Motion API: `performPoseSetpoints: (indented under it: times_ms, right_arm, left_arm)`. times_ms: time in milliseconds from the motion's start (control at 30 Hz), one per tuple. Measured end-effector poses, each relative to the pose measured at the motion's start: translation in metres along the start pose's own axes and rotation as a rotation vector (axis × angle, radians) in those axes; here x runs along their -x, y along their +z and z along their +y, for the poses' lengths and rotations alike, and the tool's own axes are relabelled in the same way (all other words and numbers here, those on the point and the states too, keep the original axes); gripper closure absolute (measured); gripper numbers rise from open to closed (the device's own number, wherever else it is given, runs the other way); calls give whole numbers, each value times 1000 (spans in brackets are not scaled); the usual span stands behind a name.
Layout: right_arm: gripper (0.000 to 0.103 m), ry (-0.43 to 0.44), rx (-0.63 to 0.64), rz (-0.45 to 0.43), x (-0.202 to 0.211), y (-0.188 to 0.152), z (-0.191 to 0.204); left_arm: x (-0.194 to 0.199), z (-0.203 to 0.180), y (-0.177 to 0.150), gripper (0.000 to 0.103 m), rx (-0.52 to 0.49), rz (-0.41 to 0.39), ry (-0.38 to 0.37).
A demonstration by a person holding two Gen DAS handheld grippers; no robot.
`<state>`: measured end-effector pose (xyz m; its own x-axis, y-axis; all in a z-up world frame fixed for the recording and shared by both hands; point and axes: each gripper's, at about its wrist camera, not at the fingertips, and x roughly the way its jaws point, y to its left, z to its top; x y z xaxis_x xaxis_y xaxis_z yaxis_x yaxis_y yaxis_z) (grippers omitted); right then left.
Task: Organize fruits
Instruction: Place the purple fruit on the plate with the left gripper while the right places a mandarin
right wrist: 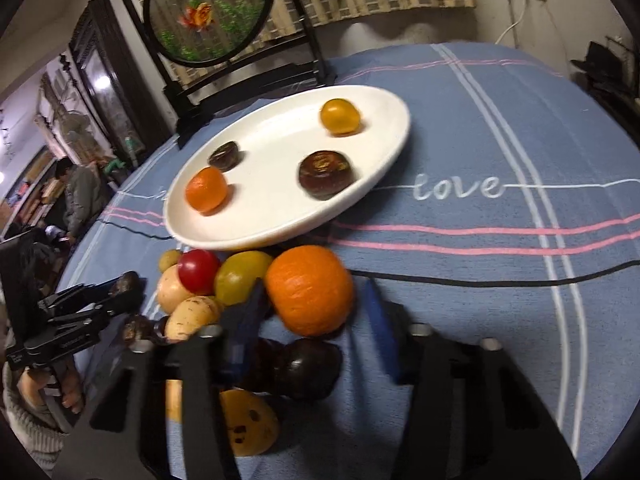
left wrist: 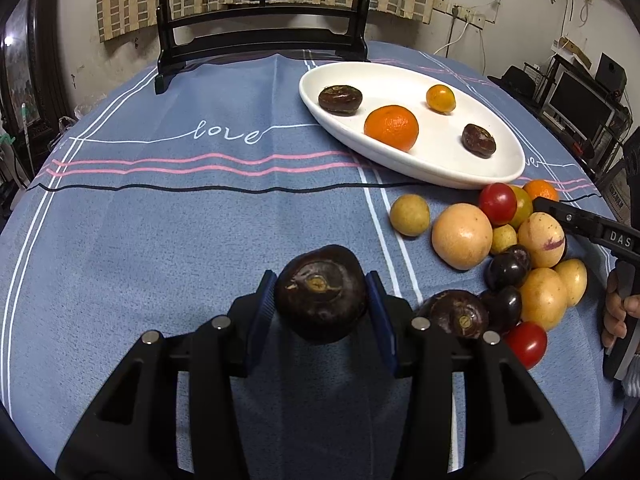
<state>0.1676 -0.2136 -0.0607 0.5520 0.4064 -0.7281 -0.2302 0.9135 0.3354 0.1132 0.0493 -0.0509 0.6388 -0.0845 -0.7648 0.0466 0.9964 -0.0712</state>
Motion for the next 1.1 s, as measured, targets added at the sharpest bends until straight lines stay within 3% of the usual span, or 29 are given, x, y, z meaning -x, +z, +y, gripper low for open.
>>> performPoseSetpoints:
  times_ms: [167, 333, 500, 600, 733, 867, 1033, 1100]
  right_arm:
    - [60, -1, -1, -8, 4, -1, 1]
    - [60, 55, -30, -97, 37, -8, 3]
    - [60, 96, -27, -160, 64, -20, 13]
    - [60, 117, -35, -234, 84, 1, 15]
    - [60, 96, -14, -308, 100, 57, 21]
    - [60, 61, -7, -288, 56, 99, 25]
    - [60, 22, -41, -161, -21, 100, 9]
    - [60, -14, -37, -115, -40, 101, 0]
  left_arm:
    - [3, -1, -1, 58, -3, -15, -27]
    - [31, -4, 0, 58, -4, -143, -37]
    - [46, -15, 13, 58, -6, -184, -69]
    - [51, -25, 48, 58, 0, -213, -70]
    - [43, -42, 100, 58, 11, -251, -72]
    - [4, -62, 133, 57, 28, -215, -90]
    - [-61, -79, 136, 57, -3, -95, -77]
    - [-71, -79, 133, 57, -27, -81, -72]
